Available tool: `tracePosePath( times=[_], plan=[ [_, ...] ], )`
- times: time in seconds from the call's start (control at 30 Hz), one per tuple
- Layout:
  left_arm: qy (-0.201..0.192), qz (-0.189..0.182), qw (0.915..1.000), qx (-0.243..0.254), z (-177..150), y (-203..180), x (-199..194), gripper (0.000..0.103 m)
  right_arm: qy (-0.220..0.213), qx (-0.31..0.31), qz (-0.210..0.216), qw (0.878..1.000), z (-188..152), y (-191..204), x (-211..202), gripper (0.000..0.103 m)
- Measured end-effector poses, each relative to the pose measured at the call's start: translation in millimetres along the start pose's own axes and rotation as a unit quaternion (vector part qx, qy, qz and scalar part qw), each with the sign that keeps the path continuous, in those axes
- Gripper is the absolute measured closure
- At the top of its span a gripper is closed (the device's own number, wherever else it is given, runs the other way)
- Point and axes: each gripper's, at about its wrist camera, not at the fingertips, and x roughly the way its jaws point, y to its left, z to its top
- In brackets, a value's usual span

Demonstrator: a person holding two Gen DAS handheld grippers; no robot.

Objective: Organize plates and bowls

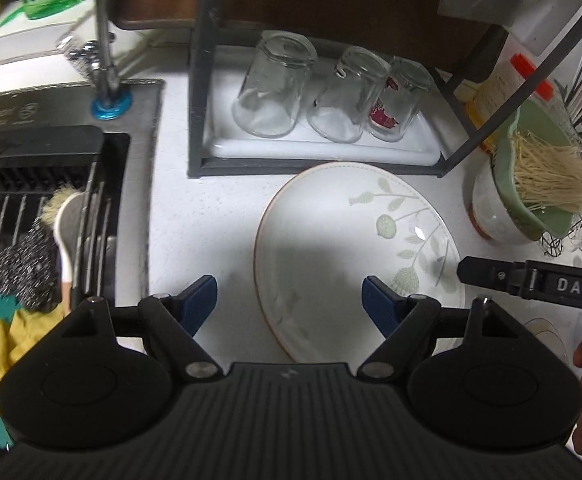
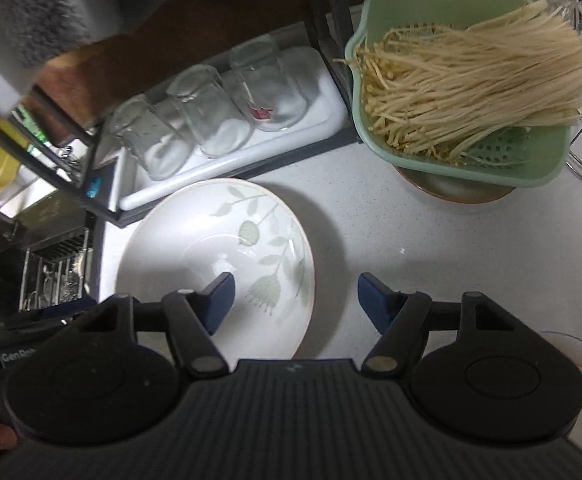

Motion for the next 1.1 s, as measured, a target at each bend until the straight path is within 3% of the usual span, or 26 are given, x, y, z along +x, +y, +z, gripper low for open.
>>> tracePosePath(
  times=[0.13,0.23,0.5,0.67,0.97,1.1],
  plan=[
    [0.011,-0.007,0.9999,-0.008,5.5,10.1,10.2,0.022,0.010,0.016,-0.006,1.000,4.8,-4.7,11.2,0.037],
    [0.016,-0.015,0.9997,-0.008,10.4,15.7,17.0,0.028,0.018,0.008,-0.011,1.000,6.7,-3.6,19.6,0.039],
    [0.034,-0.042,0.9983,-0.020,21.6,19.5,35.9,0.050,0.033,0.014,-0.021,0.999,12.4,0.5,39.1,0.063],
    [0.051,-0.062,0.9965,-0.023,17.6,17.1,44.7,0.055,0.050,0.016,-0.013,0.999,12.4,1.8,49.0,0.074],
    [0.034,-0.070,0.9960,-0.043,12.3,18.8,47.6,0.055,0.045,0.011,-0.009,0.999,9.4,3.3,50.3,0.074],
    [0.052,-0.106,0.9893,-0.086,10.5,29.1,49.1,0.055,0.051,0.017,-0.009,0.998,9.6,-2.0,47.9,0.073]
  ],
)
